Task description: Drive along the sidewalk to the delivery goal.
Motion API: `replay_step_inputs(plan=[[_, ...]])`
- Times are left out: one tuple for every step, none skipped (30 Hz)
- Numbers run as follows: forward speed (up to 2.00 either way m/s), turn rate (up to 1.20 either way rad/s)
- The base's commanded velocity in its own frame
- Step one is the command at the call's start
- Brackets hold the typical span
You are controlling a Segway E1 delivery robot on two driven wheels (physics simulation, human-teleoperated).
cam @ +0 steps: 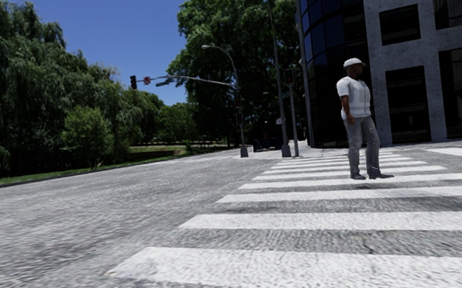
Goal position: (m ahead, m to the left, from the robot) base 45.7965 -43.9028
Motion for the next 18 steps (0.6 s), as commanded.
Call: replay_step_inputs(plan=[[2.0,0.0],[2.0,0.0],[2.0,0.0],[2.0,0.0],[2.0,0.0],[2.0,0.0],[2.0,0.0],[2.0,0.0],[2.0,0.0],[2.0,0.0],[2.0,0.0],[2.0,0.0],[2.0,0.0],[2.0,0.0],[2.0,0.0],[2.0,0.0],[2.0,0.0],[2.0,0.0]])
